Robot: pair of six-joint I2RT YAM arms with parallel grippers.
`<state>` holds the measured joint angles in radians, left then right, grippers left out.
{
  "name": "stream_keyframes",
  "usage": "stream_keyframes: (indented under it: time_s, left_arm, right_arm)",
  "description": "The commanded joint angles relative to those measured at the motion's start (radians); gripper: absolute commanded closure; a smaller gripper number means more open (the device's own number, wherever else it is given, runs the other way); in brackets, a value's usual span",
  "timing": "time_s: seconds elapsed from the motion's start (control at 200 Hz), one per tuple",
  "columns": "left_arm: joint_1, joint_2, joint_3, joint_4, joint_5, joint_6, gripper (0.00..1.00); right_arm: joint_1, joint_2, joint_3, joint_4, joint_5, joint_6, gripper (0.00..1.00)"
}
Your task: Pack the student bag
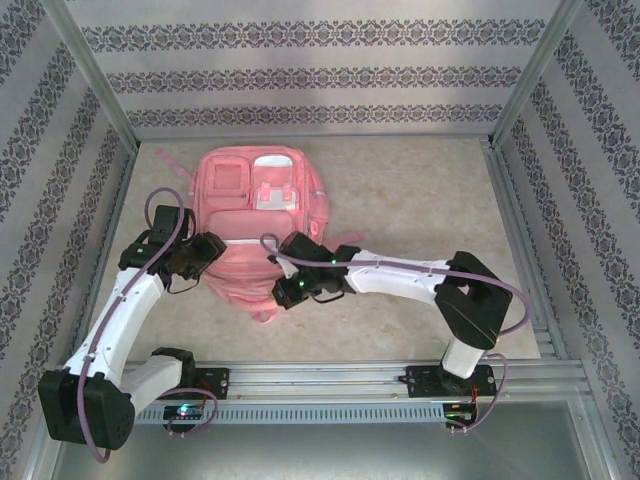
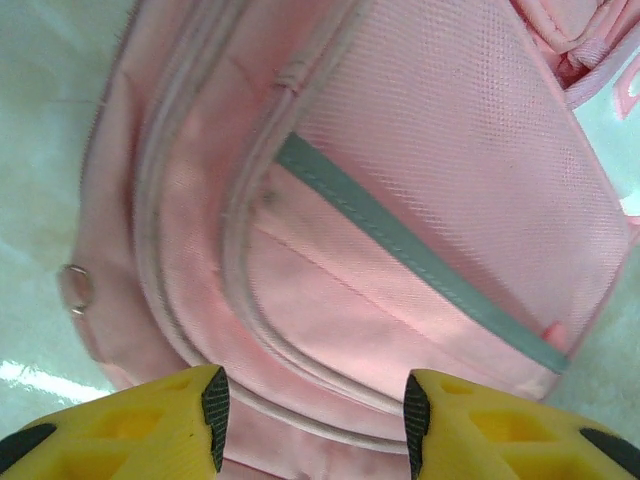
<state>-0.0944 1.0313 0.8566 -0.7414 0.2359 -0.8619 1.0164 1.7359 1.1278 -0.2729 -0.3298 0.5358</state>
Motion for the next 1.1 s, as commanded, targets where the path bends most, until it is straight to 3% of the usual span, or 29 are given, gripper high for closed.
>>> stream_keyframes:
  time_s: [0.0,0.155,0.39,0.799,0.924,1.094]
  left_arm:
    - [-0.065,-0.024,-0.044,-0.034,0.044,-0.05,0.49]
    - [-0.115,-0.043,-0.096,0.018,0.047,-0.138,0.47]
    - [-0.19,-0.037,-0.188,0.284,0.06,-0.319,0.46]
    - [-0.212,0.087,-0.217,0.429,0.0,-0.348,0.52]
    - [-0.211,0.11,-0.202,0.443,-0.048,-0.332,0.61]
    - [-0.205,0.121,-0.128,0.401,-0.142,-0.276,0.85]
  right_arm:
    - [0.017,0.023,-0.046,0.187,0.03,0.043,1.0]
    - [0.03,0.016,-0.093,0.32,0.084,0.065,1.0]
    - [0.03,-0.006,-0.198,0.545,0.121,0.132,1.0]
    - [0.03,-0.008,-0.224,0.578,0.133,0.142,1.0]
    - [0.03,-0.002,-0.225,0.581,0.122,0.139,1.0]
    - [0.03,0.004,-0.212,0.526,0.128,0.121,1.0]
